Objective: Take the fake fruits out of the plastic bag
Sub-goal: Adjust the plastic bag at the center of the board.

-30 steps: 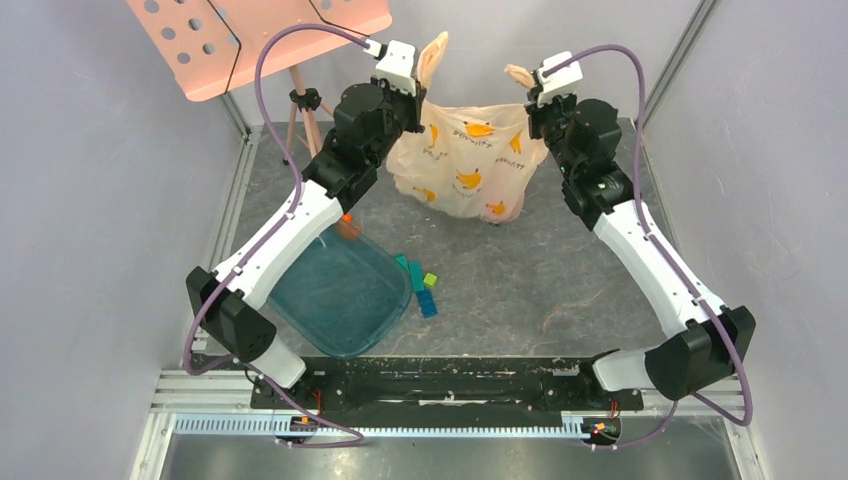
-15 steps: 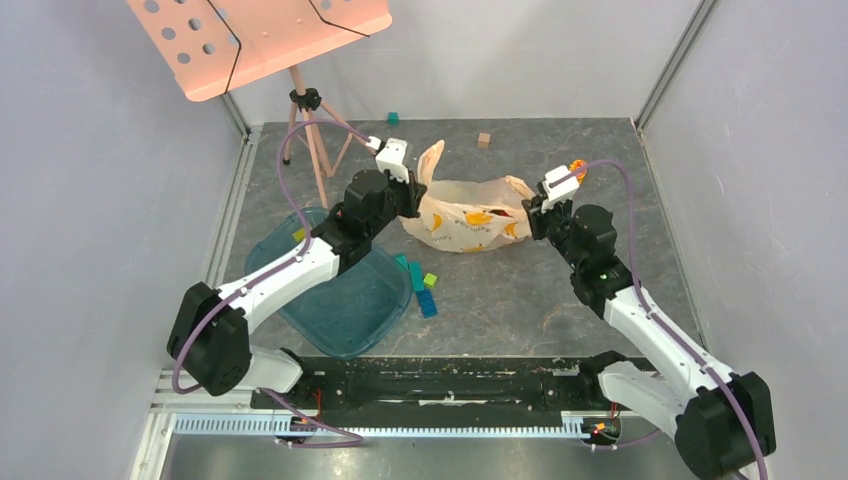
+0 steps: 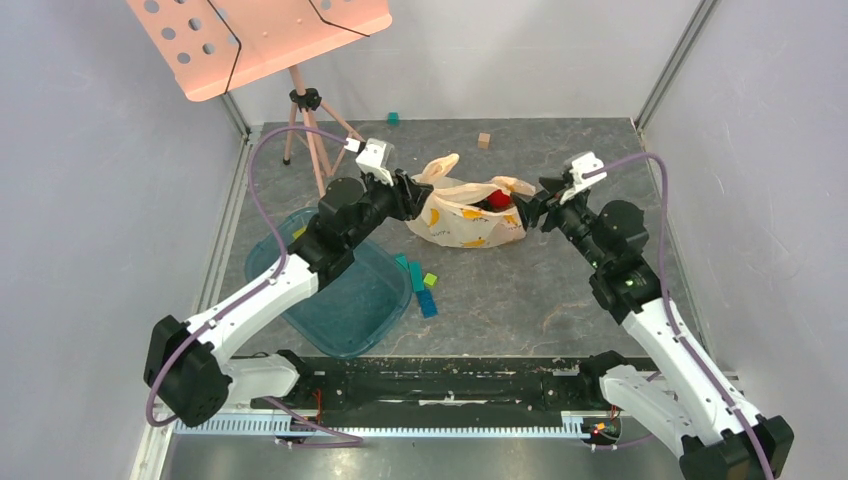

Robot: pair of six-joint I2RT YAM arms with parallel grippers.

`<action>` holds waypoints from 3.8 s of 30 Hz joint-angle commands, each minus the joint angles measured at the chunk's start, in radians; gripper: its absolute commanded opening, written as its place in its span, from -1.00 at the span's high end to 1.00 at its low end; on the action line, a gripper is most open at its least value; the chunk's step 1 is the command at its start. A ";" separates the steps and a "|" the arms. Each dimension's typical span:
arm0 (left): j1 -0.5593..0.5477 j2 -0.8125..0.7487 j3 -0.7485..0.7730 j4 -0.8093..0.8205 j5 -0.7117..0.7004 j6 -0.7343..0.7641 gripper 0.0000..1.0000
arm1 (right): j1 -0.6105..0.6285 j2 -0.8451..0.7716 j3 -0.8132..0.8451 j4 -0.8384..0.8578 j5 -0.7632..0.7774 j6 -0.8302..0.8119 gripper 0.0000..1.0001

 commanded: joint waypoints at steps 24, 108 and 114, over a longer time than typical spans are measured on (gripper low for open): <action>-0.104 -0.009 0.066 -0.076 -0.105 0.150 -0.25 | 0.055 0.386 0.702 -0.433 -0.178 0.270 -0.02; -0.394 0.046 0.175 -0.199 -0.201 -0.168 0.96 | 0.108 0.523 0.387 -0.442 0.017 0.361 1.00; -0.432 0.149 0.197 -0.114 -0.343 -0.206 0.96 | 0.096 0.464 0.339 -0.438 0.025 0.364 1.00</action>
